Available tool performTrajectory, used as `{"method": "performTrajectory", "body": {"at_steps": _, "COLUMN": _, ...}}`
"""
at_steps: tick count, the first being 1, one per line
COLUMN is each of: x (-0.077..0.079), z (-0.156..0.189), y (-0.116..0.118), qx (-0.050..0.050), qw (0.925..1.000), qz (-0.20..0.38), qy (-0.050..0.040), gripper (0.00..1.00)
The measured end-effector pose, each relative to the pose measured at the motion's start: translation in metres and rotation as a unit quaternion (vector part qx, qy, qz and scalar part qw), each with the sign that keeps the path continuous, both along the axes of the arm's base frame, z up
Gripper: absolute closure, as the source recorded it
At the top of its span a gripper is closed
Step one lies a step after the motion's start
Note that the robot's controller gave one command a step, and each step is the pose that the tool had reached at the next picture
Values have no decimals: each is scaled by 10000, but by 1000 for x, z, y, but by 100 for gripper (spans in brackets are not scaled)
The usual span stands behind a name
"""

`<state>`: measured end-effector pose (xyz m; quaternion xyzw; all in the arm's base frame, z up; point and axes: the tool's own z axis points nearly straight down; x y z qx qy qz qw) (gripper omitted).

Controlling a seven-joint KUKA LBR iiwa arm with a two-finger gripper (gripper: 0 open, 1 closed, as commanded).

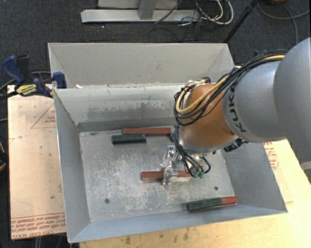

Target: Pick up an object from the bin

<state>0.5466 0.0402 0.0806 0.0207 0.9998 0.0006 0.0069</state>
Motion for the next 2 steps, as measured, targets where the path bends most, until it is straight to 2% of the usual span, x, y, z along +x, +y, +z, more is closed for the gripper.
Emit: {"method": "performTrajectory", "body": {"at_steps": 2, "x": -4, "z": 18, "y": 0, "qx": -1, "qw": 10000, "qz": 1, "qy": 75, "gripper": 100}}
